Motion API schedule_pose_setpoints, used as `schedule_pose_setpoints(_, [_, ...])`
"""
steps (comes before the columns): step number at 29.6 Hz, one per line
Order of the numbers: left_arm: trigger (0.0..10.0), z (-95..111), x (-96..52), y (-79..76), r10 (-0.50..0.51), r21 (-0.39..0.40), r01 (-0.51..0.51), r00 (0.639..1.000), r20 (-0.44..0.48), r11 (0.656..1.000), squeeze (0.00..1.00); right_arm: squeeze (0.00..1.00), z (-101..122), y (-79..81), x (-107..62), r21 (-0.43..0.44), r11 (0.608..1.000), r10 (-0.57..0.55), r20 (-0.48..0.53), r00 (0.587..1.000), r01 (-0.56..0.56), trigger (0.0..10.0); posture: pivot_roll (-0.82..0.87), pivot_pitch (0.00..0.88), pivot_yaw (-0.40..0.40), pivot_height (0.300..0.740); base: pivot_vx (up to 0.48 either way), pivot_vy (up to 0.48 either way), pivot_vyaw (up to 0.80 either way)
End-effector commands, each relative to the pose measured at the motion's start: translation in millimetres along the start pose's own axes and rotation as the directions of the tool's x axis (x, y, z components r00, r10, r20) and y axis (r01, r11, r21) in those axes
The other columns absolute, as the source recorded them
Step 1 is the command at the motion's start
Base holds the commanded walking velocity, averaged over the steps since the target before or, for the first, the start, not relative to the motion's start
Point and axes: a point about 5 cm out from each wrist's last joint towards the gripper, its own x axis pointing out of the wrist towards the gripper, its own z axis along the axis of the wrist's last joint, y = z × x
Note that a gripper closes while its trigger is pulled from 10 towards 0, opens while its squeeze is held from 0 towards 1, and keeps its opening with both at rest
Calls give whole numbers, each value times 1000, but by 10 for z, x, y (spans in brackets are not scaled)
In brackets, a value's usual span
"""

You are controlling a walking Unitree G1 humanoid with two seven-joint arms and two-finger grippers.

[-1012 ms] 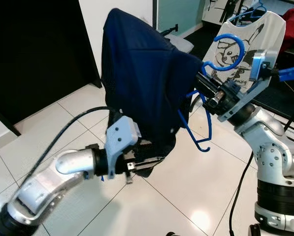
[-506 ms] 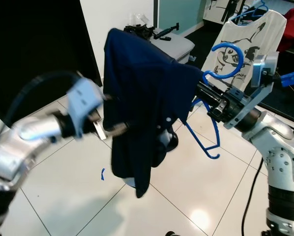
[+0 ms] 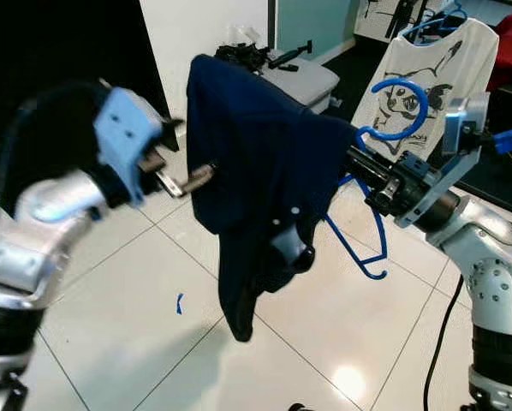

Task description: Hang hanger

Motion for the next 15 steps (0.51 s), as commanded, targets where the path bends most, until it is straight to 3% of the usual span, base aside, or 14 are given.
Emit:
schedule_pose_setpoints(1, [10000, -45, -1, -4, 24, -11, -24, 999, -26, 1000, 0, 0, 124, 76, 19, -35, 998, 54, 44, 998, -52, 10000, 38, 134, 4, 740, 0, 0, 0])
schedule_pose_setpoints(4, [10000, -82, 8, 34, 86, -33, -88, 995, -46, 996, 0, 0, 149, 101, 19, -36, 997, 67, 54, 996, -66, 10000, 38, 136, 4, 740, 0, 0, 0])
schedule_pose_setpoints(5, [1216, -90, 17, 56, 121, -44, -123, 991, -51, 991, 0, 0, 156, 120, 19, -35, 996, 78, 59, 995, -76, 10000, 38, 138, 5, 740, 0, 0, 0])
schedule_pose_setpoints(6, [1216, -90, 17, 56, 121, -44, -123, 991, -51, 991, 0, 0, 156, 120, 19, -35, 996, 78, 59, 995, -76, 10000, 38, 138, 5, 740, 0, 0, 0])
schedule_pose_setpoints(7, [0, -93, 22, 81, 153, -46, -156, 987, -55, 987, 0, 0, 159, 139, 19, -35, 996, 86, 62, 994, -84, 10000, 38, 138, 5, 740, 0, 0, 0])
schedule_pose_setpoints(15, [0, -43, -1, 240, 242, -25, -243, 969, -42, 970, 0, 0, 159, 164, 3, -32, 995, 97, 60, 994, -95, 10000, 34, 140, 6, 740, 0, 0, 0])
